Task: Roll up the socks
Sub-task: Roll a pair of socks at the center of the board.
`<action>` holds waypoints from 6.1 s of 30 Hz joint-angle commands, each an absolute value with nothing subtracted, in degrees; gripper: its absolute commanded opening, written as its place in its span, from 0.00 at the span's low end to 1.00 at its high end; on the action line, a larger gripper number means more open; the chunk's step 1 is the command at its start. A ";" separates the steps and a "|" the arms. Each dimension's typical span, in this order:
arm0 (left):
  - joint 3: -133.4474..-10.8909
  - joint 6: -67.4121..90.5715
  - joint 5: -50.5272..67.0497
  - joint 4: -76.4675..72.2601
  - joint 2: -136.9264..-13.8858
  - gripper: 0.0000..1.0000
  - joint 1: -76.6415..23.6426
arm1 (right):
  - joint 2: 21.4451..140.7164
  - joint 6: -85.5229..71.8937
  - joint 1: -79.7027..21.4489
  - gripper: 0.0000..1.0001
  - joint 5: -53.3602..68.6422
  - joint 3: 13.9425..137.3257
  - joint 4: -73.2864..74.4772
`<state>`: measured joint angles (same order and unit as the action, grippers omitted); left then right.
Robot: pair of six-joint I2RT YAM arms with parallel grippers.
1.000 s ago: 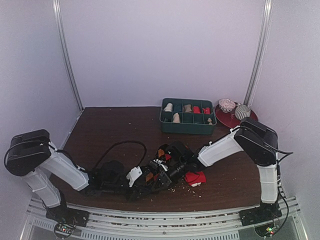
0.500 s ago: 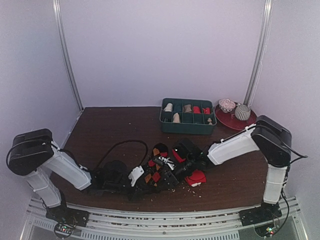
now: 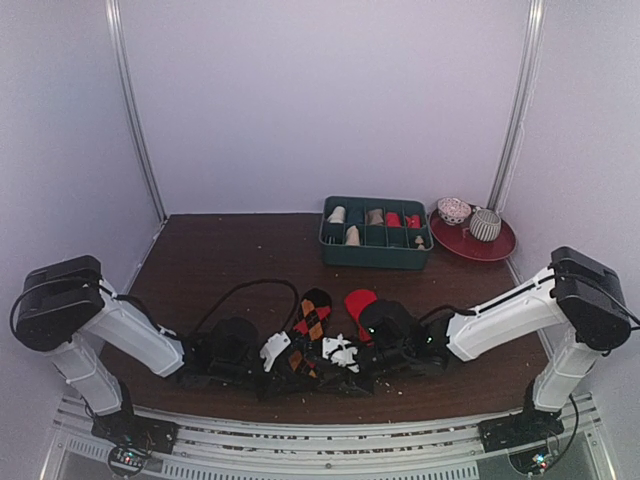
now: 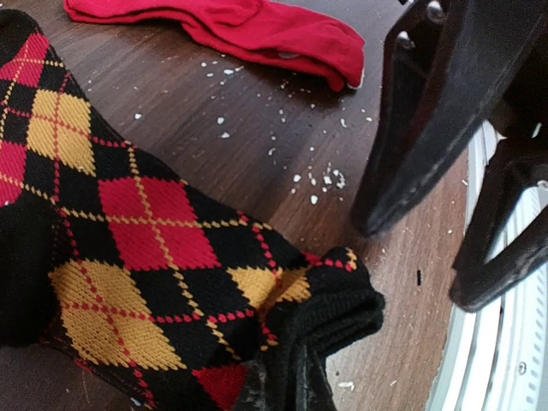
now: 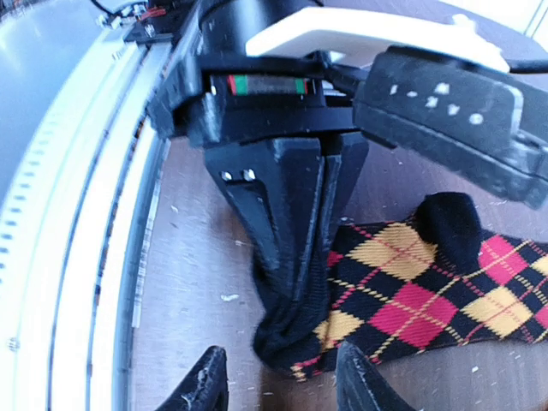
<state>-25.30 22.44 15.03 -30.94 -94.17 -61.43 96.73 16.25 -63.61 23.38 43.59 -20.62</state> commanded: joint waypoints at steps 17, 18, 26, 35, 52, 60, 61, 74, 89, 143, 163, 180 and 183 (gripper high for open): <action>-24.60 23.73 18.78 -23.09 -98.37 0.00 -61.39 | 105.76 24.17 -67.63 0.35 13.73 45.75 -24.00; -24.61 23.65 18.88 -23.06 -98.51 0.00 -61.35 | 106.22 23.63 -67.66 0.30 13.02 46.21 -23.59; -25.11 20.91 15.80 -20.83 -94.30 0.05 -61.36 | 108.15 9.74 -64.31 0.00 19.62 49.20 -16.96; -21.38 16.09 0.17 -17.91 -70.45 0.79 -61.44 | 112.48 -14.91 -58.28 0.00 42.21 48.32 -12.31; -17.60 10.90 5.72 -41.96 -81.57 0.75 -64.07 | 119.70 -35.27 -53.18 0.00 48.60 49.68 -11.62; -20.07 11.09 8.67 -45.67 -89.05 0.70 -64.07 | 120.02 -34.40 -52.87 0.00 48.16 49.57 -11.53; -20.12 11.26 8.54 -46.19 -89.47 0.69 -64.07 | 119.95 -34.23 -52.87 0.00 48.16 49.57 -11.39; -22.02 13.12 9.17 -48.65 -96.79 0.35 -64.08 | 119.31 -32.68 -52.94 0.00 47.38 49.38 -10.65; -29.32 26.03 8.83 -23.48 -97.32 0.00 -62.43 | 110.83 -21.87 -53.44 0.10 45.54 48.95 -13.40; -27.59 30.98 21.41 -15.47 -100.11 0.00 -55.63 | 103.39 30.87 -72.22 0.50 -4.07 47.24 -19.94; -29.49 26.20 16.95 -11.78 -94.85 0.03 -55.63 | 110.96 11.45 -64.08 0.12 17.60 48.46 -9.12; -17.58 10.10 8.76 -30.80 -71.85 0.65 -58.82 | 116.70 -19.46 -54.47 0.11 45.84 46.60 -6.77; -18.36 8.54 10.96 -35.01 -76.85 0.65 -59.11 | 117.63 -18.43 -53.85 0.11 45.21 48.45 -2.20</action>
